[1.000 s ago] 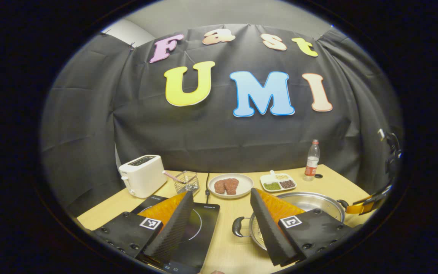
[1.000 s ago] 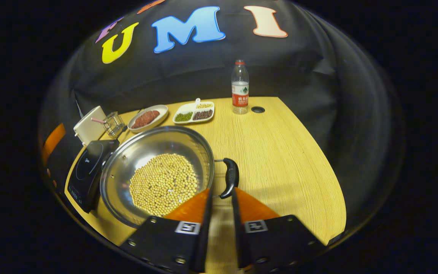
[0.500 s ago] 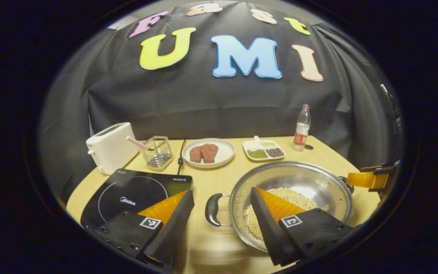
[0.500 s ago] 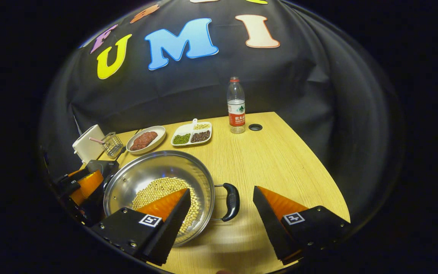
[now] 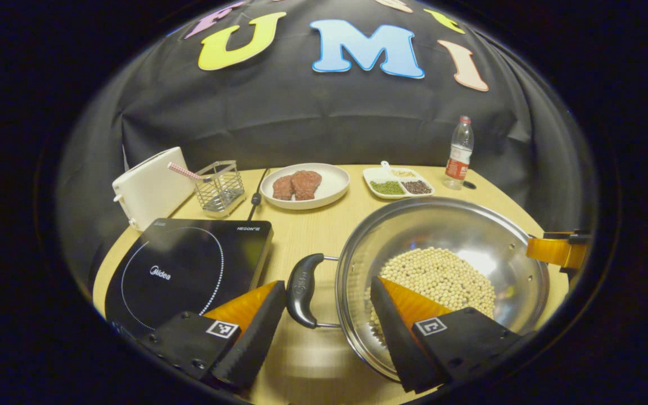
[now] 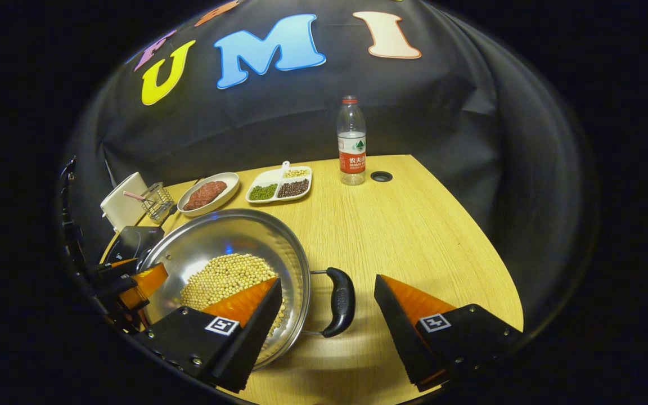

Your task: First push the handle of the pot to place it horizontally, then grasp the pot with both hands and set it on the induction cooktop.

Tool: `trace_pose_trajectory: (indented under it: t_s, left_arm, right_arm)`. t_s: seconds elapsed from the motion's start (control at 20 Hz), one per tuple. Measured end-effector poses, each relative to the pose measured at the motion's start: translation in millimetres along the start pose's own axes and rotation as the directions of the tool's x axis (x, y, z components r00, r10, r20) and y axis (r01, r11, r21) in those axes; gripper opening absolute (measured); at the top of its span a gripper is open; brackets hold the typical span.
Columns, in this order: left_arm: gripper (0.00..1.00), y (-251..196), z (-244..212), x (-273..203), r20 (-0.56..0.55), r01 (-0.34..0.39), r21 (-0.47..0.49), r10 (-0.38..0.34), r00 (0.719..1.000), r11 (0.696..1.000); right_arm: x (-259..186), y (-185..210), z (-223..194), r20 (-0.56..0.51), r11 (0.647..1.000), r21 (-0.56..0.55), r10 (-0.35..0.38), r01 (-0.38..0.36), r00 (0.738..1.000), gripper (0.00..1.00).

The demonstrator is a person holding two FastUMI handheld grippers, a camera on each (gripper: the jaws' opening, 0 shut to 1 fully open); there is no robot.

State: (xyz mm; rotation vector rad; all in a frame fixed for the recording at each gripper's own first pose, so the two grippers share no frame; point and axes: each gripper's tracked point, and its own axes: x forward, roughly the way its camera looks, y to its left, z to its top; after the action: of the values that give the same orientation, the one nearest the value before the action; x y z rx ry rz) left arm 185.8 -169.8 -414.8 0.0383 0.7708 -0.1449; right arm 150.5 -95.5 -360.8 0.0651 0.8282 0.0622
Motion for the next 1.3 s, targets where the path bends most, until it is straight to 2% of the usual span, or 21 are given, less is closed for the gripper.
trace_pose_trajectory:
  t_s: [0.05, 0.2, 0.25, 0.35, 0.4, 0.45, 0.55, 0.65, 0.75, 0.8, 0.85, 0.95, 1.0, 1.15, 1.2, 1.3]
  left_arm:
    - [1.00, -1, -4, 3, -0.017, 0.002, 0.001, -0.002, 1.000, 1.000]
    - [0.99, -1, -11, 13, -0.045, -0.001, -0.001, 0.001, 0.999, 1.000]
    - [0.99, -1, -13, 16, -0.052, -0.004, -0.001, 0.004, 0.999, 1.000]
    - [0.95, 1, -17, 19, -0.067, -0.015, -0.001, 0.015, 0.998, 1.000]
    - [0.96, 1, -18, 21, -0.074, -0.017, -0.004, 0.016, 0.997, 1.000]
    - [0.94, -2, -21, 21, -0.072, -0.010, -0.015, 0.009, 0.997, 1.000]
    - [0.82, -3, -21, 23, -0.077, -0.014, -0.024, 0.012, 0.997, 1.000]
    - [0.79, -6, -23, 23, -0.082, -0.013, -0.052, 0.008, 0.997, 0.999]
    - [0.69, -11, -23, 24, -0.081, -0.006, -0.101, -0.002, 0.997, 0.995]
    - [0.60, -16, -21, 23, -0.076, -0.003, -0.111, -0.005, 0.997, 0.994]
    - [0.51, -18, -23, 23, -0.074, -0.023, -0.075, 0.017, 0.997, 0.997]
    - [0.46, -21, -21, 24, -0.046, -0.037, -0.014, 0.037, 0.998, 0.999]
    - [0.50, -21, -21, 23, -0.044, -0.036, -0.020, 0.035, 0.998, 0.999]
    - [0.50, -21, -26, 22, -0.054, -0.033, -0.076, 0.029, 0.998, 0.997]
    - [0.43, -17, -26, 22, -0.063, -0.045, -0.074, 0.040, 0.997, 0.996]
    - [0.54, -12, -27, 21, -0.071, -0.052, -0.056, 0.048, 0.996, 0.997]
  right_arm:
    - [2, 0, -2, -0.008, 1.000, 0.000, 0.001, -0.001, 1.000, 1.00]
    - [9, -1, -7, -0.031, 1.000, -0.004, -0.006, 0.006, 1.000, 1.00]
    - [11, -3, -8, -0.036, 1.000, -0.005, -0.010, 0.010, 0.999, 0.90]
    - [14, -1, -11, -0.045, 1.000, 0.006, -0.007, 0.007, 0.999, 0.85]
    - [15, 0, -11, -0.051, 1.000, 0.007, -0.010, 0.010, 0.999, 0.71]
    - [17, 2, -13, -0.050, 1.000, 0.014, -0.001, 0.002, 0.999, 0.71]
    - [16, 2, -12, -0.049, 1.000, 0.014, -0.002, 0.003, 0.999, 0.62]
    - [16, 2, -11, -0.059, 1.000, 0.028, -0.004, 0.006, 0.998, 0.60]
    - [15, 5, -14, -0.070, 1.000, 0.028, -0.005, 0.007, 0.998, 0.52]
    - [13, 5, -13, -0.061, 1.000, 0.022, -0.002, 0.003, 0.998, 0.52]
    - [13, 6, -12, -0.057, 1.000, 0.010, -0.009, 0.010, 0.998, 0.46]
    - [14, 6, -11, -0.056, 1.000, 0.010, -0.006, 0.006, 0.998, 0.46]
    - [15, 6, -10, -0.052, 1.000, 0.011, -0.002, 0.003, 0.999, 0.46]
    - [16, 5, -9, -0.056, 1.000, 0.019, 0.021, -0.019, 0.998, 0.46]
    - [17, 5, -8, -0.056, 1.000, 0.013, 0.026, -0.026, 0.998, 0.46]
    - [21, 4, -7, -0.061, 0.999, 0.004, 0.037, -0.037, 0.997, 0.46]
